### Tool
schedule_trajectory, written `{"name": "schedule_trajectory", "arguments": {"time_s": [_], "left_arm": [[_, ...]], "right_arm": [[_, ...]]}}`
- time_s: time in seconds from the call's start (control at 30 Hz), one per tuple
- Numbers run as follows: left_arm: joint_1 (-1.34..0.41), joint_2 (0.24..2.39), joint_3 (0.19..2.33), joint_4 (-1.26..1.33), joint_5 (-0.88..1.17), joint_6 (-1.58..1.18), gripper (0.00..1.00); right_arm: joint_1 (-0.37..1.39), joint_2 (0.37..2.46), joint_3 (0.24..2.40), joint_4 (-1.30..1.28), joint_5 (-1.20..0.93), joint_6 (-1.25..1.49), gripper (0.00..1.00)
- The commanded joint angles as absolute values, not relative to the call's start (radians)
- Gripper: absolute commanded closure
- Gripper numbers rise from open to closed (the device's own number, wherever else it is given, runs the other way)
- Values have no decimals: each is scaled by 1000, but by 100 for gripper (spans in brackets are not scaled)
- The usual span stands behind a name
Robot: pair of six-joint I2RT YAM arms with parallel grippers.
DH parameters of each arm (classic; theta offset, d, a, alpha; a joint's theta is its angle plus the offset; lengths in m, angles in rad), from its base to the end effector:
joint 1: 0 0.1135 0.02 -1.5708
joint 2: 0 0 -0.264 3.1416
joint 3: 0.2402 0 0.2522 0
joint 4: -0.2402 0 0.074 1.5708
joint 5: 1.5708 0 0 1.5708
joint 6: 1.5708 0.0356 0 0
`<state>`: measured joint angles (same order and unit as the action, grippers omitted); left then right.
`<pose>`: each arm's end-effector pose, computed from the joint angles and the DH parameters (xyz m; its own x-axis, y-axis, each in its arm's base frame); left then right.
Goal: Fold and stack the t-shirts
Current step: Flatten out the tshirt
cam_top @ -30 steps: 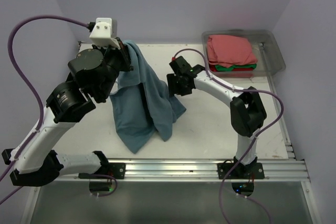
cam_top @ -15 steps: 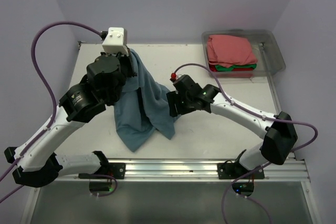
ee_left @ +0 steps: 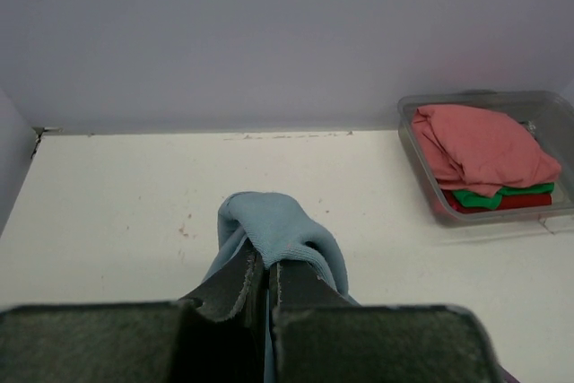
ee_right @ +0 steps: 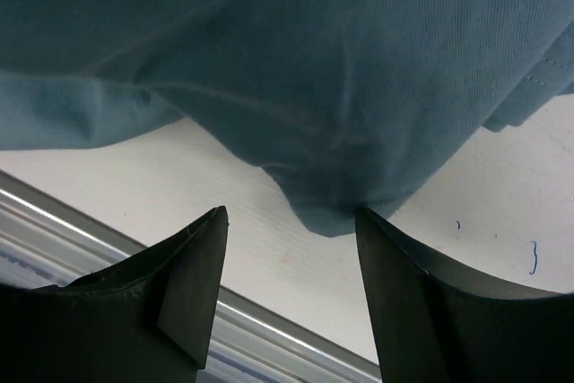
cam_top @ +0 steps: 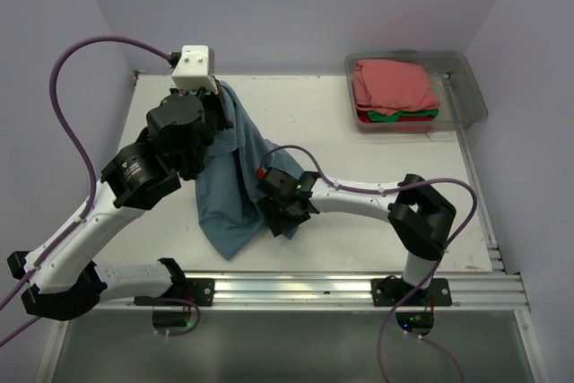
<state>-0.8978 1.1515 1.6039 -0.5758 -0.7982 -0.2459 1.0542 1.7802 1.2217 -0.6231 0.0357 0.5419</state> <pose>0.1475 -0.1442 0.5035 -0.0994 -0.1478 -0.9840 0.0811 0.9844 -0.1561 0.1769 0.3089 0.1914 -0.8362 -0.4285 -0.3421 -0.5030 0.8479 0.1674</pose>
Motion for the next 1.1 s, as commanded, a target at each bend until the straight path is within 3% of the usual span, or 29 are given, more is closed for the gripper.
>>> {"name": "schedule_trajectory", "arguments": {"time_s": [0.0, 0.23, 0.3, 0.33, 0.4, 0.43, 0.77, 1.07], "left_arm": [[-899, 1121, 1625, -505, -824, -252, 100], [-897, 1103, 1606, -515, -827, -265, 100], [-897, 1095, 1603, -517, -830, -267, 100], [-897, 1091, 1601, -520, -831, -267, 100], [-897, 1089, 1600, -528, -839, -267, 100], [-899, 1086, 1598, -529, -842, -267, 100], [-897, 1037, 1484, -546, -893, -304, 100], [-897, 989, 1407, -617, -976, -374, 100]], "right_arm": [[1051, 1808, 1243, -574, 80, 548, 37], [1049, 1937, 1255, -528, 80, 548, 37], [1049, 1953, 1258, -525, 80, 549, 46], [1051, 1954, 1256, -525, 77, 551, 53], [1049, 1936, 1255, -534, 83, 551, 92], [1049, 1924, 1259, -547, 107, 552, 100], [1017, 1599, 1428, -857, 454, 503, 100], [789, 1421, 1670, -940, 734, 404, 100]]}}
